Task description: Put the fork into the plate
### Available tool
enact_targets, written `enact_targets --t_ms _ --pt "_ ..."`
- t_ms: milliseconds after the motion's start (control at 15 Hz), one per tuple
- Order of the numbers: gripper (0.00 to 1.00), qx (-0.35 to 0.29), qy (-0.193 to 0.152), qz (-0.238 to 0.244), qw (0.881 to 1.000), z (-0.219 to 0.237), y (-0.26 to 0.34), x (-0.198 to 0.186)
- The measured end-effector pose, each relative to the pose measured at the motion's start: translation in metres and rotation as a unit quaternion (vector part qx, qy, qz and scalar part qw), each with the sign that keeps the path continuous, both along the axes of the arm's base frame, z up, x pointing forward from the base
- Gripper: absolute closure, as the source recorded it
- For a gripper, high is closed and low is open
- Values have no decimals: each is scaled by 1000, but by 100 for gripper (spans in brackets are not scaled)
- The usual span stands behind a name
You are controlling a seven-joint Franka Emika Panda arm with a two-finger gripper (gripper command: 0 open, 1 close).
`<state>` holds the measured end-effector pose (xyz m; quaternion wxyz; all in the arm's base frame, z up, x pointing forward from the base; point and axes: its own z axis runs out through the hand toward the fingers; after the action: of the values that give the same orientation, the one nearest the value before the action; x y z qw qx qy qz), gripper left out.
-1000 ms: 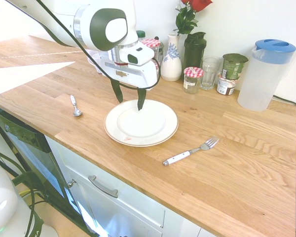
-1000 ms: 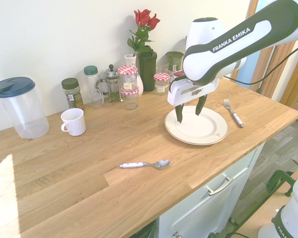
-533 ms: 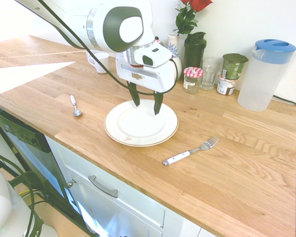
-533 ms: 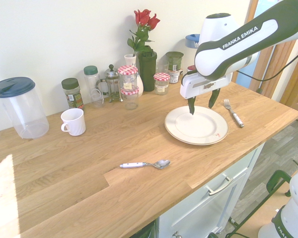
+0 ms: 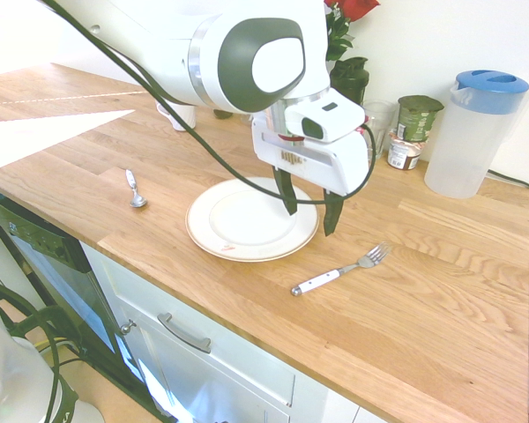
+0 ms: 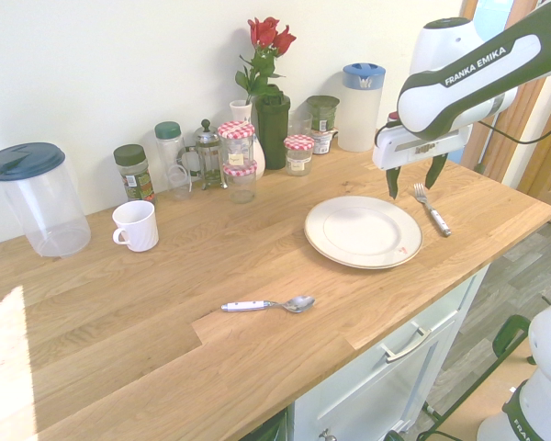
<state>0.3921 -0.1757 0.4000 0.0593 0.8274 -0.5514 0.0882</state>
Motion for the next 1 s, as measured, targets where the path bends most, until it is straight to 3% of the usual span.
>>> enact_targets --t_ms 467,1000 --pt "0 7 6 -49 999 -15 -32 -52" --pt "0 22 2 -80 997 -52 -52 -68"
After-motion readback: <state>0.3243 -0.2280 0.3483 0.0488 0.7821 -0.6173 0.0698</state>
